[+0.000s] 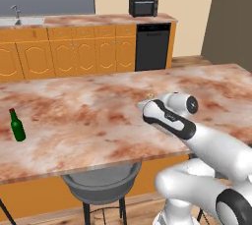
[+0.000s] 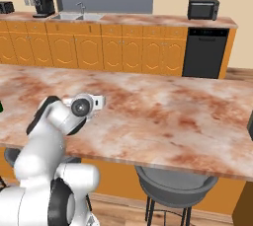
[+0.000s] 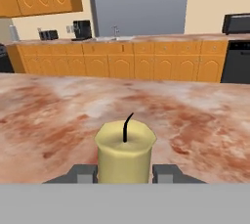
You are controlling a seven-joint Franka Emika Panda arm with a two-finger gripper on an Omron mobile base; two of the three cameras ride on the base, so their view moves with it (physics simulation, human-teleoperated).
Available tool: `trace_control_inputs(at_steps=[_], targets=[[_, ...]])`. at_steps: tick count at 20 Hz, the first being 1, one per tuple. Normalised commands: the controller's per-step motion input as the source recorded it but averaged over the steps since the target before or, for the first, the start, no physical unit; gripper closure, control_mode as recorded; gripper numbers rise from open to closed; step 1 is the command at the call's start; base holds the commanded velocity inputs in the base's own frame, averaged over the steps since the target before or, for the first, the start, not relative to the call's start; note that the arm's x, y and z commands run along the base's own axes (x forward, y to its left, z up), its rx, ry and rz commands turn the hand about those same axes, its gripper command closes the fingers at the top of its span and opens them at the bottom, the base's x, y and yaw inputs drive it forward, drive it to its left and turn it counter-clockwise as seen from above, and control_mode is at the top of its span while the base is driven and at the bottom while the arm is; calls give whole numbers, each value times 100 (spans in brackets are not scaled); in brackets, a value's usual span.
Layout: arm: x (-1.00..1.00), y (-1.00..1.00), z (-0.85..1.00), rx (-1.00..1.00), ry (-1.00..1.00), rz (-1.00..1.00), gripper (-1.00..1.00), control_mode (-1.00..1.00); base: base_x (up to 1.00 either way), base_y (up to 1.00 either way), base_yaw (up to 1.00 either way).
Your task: Get the candle and the beer from the cabinet and move them to the dining counter.
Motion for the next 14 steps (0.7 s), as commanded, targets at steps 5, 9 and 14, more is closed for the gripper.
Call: trace_control_inputs(at_steps=[5,9,14], targets=[[41,-6,-17,1,2,5,100,-100,0,0,0],[52,0,-27,0,0,4,100,-100,0,0,0],[49,0,-34,0,0,3,100,-100,0,0,0]])
